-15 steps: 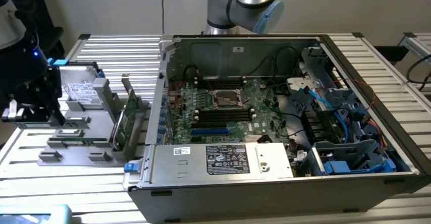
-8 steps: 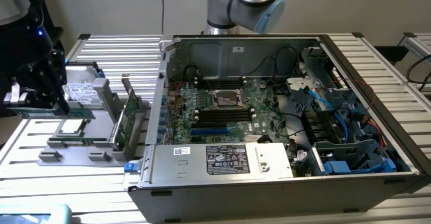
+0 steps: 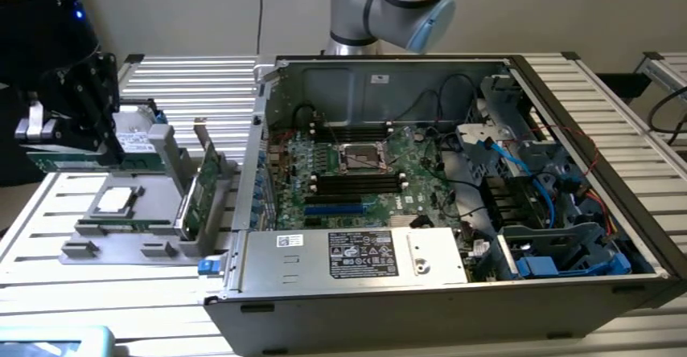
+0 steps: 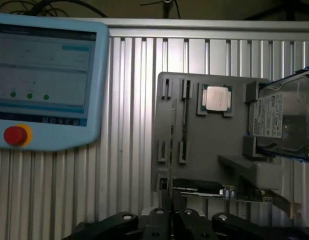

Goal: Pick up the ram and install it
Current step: 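Pick up the ram and move it above insertion slot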

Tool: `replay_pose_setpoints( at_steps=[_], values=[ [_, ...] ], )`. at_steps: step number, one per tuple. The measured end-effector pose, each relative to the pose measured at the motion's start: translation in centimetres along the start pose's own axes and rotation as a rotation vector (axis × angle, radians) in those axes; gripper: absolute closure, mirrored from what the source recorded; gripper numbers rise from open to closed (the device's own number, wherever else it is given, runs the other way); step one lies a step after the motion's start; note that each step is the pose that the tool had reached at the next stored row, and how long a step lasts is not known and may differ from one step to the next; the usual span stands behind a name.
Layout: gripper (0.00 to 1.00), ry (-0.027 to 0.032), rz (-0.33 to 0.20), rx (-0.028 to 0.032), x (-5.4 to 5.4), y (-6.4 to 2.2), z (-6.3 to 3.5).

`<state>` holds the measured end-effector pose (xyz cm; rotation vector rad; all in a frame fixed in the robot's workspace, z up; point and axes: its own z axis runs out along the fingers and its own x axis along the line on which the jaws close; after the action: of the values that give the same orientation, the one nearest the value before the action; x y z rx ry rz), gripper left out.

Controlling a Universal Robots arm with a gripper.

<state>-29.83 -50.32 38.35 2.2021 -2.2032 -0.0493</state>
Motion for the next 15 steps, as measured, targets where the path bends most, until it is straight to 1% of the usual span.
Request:
replay_pose_setpoints(
  at_steps=[4, 11, 15],
  values=[
    [0.87, -0.0002, 0.0, -0.0012, 0.0, -1.78, -1.17],
    [0.87, -0.0001, 0.0, -0.0027, 0.0, -4.94, -1.83],
    [0.87, -0.0001, 0.0, -0.0038, 0.0, -6.74, -2.01]
  ],
)
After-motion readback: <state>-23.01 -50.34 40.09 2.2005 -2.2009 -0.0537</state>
